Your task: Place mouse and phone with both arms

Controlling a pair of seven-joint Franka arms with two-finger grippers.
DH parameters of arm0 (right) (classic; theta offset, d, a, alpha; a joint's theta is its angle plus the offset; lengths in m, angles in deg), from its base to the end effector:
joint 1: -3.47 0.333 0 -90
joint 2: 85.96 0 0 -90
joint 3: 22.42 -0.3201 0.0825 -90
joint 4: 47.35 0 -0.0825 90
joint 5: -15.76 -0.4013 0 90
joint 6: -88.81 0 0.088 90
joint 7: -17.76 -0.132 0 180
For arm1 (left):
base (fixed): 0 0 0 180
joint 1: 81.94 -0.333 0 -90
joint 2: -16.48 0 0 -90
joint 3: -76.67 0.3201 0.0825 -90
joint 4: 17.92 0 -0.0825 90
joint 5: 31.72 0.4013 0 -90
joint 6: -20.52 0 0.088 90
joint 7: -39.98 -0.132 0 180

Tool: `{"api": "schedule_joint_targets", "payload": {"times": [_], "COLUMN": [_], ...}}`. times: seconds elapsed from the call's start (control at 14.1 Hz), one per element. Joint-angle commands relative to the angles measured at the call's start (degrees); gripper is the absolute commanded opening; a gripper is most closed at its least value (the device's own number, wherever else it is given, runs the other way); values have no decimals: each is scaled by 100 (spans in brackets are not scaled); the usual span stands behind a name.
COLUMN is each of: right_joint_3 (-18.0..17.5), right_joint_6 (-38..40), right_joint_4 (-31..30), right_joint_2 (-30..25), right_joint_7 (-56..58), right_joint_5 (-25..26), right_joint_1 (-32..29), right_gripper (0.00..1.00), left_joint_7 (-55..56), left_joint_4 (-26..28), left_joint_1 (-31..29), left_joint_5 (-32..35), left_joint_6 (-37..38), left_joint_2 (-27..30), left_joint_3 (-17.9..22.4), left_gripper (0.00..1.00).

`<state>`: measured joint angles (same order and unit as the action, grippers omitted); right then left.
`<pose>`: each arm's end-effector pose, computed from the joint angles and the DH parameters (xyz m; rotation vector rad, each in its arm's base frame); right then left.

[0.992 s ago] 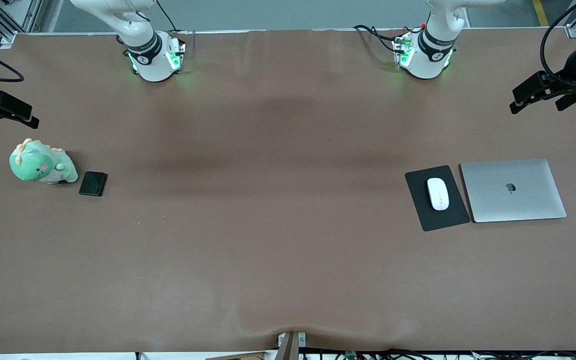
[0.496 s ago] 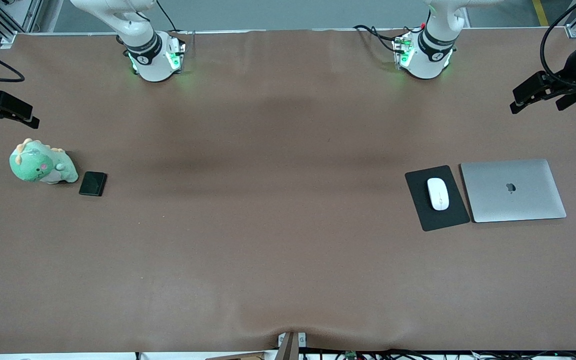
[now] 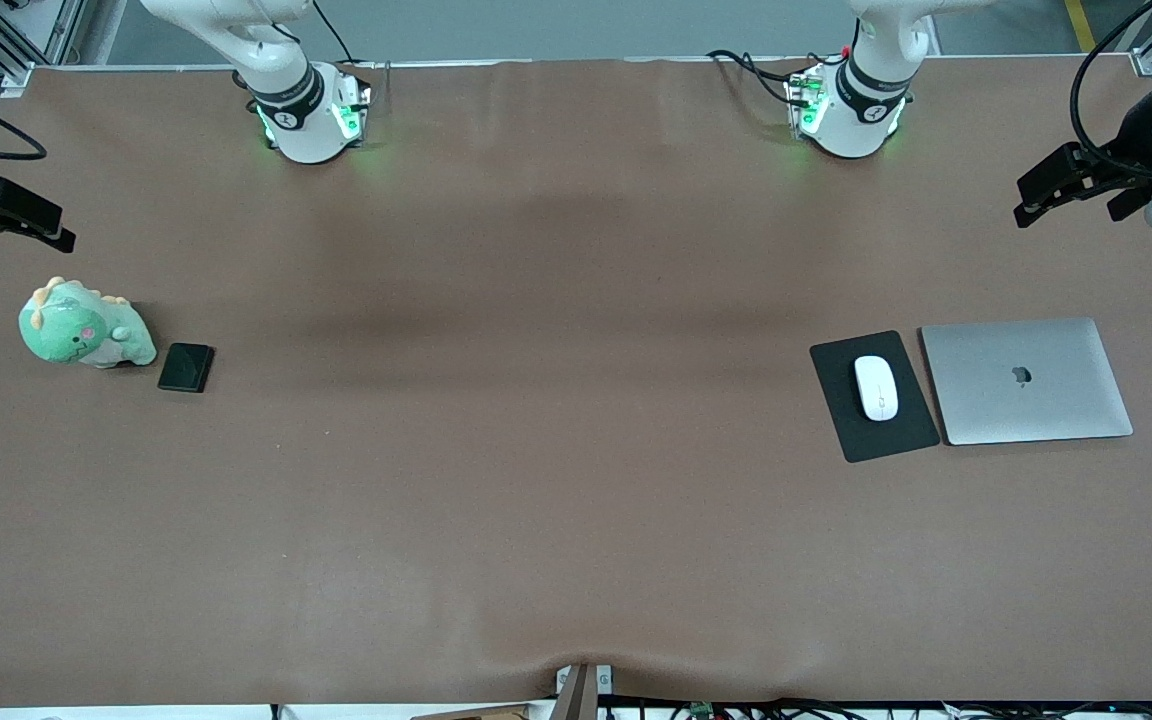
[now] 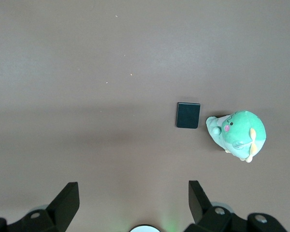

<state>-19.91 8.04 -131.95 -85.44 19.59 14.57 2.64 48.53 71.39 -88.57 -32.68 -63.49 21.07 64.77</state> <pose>0.5552 -0.0293 0.6304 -3.1156 0.0371 0.1168 0.5326 -0.0563 0.6437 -3.1387 -0.0885 0.0220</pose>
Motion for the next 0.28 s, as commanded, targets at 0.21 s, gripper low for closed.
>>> {"api": "schedule_joint_targets", "payload": {"times": [0.21], "right_joint_3": [-14], "right_joint_6": [9], "right_joint_4": [-48], "right_joint_2": [-70], "right_joint_7": [18], "right_joint_5": [93], "right_joint_1": [3], "right_gripper": [100], "left_joint_7": [-38], "left_joint_4": [17], "left_joint_1": [-163], "left_joint_5": [175], "left_joint_6": [16], "left_joint_2": [156], "left_joint_3": [-84], "left_gripper": [100]}}
